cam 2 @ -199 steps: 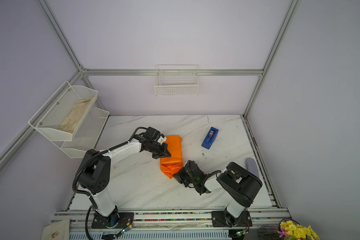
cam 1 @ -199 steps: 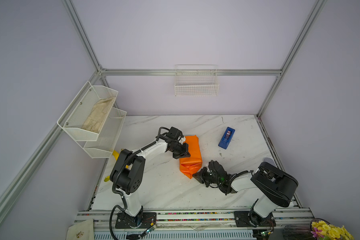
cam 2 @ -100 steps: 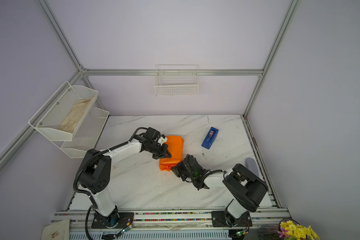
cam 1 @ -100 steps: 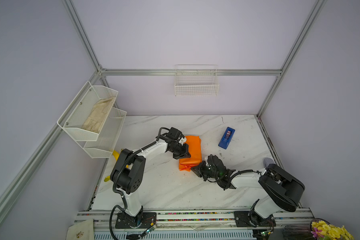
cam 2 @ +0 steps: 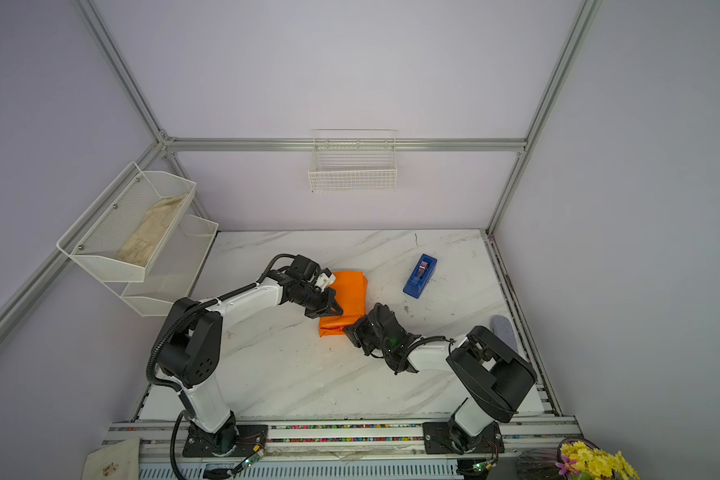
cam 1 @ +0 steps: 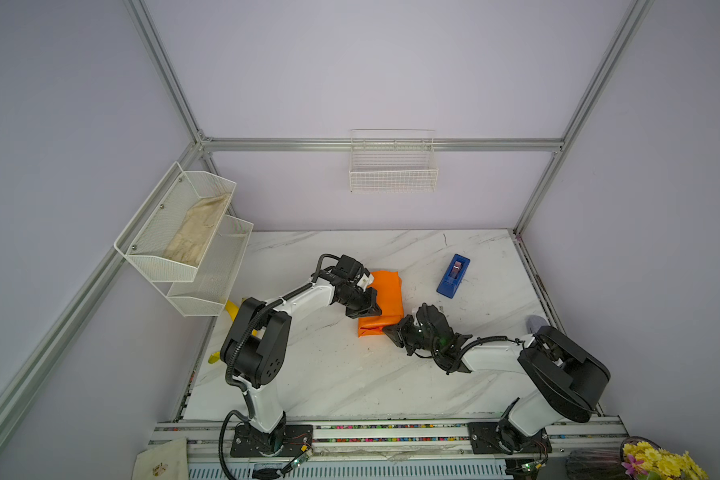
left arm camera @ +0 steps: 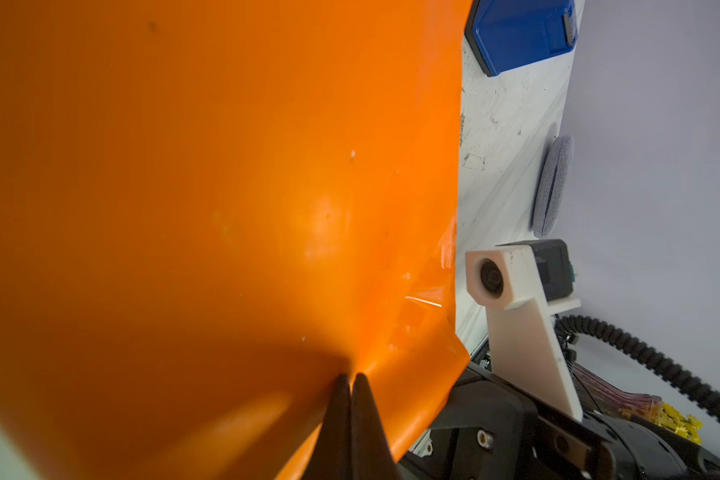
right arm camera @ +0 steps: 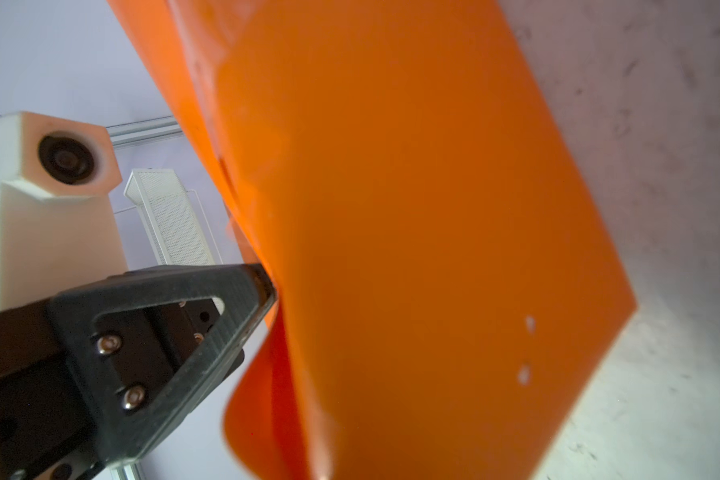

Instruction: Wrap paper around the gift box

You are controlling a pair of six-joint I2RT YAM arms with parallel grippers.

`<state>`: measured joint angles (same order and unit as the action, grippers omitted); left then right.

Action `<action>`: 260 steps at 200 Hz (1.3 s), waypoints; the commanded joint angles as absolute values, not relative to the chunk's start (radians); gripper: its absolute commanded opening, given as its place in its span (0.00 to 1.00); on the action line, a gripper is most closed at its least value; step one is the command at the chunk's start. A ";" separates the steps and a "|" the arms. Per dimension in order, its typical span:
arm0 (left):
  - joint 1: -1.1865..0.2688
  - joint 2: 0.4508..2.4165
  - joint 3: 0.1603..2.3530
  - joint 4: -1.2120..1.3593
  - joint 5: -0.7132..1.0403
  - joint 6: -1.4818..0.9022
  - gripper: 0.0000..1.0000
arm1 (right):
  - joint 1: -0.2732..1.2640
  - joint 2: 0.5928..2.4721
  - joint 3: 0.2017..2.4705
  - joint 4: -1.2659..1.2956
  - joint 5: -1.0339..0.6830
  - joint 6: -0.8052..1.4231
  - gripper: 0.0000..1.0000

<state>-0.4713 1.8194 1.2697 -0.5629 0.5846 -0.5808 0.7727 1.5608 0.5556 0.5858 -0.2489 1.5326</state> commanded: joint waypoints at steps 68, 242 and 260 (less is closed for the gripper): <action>-0.464 1.836 1.282 -0.708 0.436 -0.453 0.07 | 0.750 1.537 0.570 0.639 -0.198 1.632 0.00; -0.636 1.455 1.056 -0.532 0.188 0.778 0.62 | 0.748 1.539 0.534 0.666 -0.212 1.635 0.00; -0.638 1.424 0.986 -0.425 0.184 0.785 0.95 | 0.749 1.539 0.534 0.666 -0.209 1.635 0.00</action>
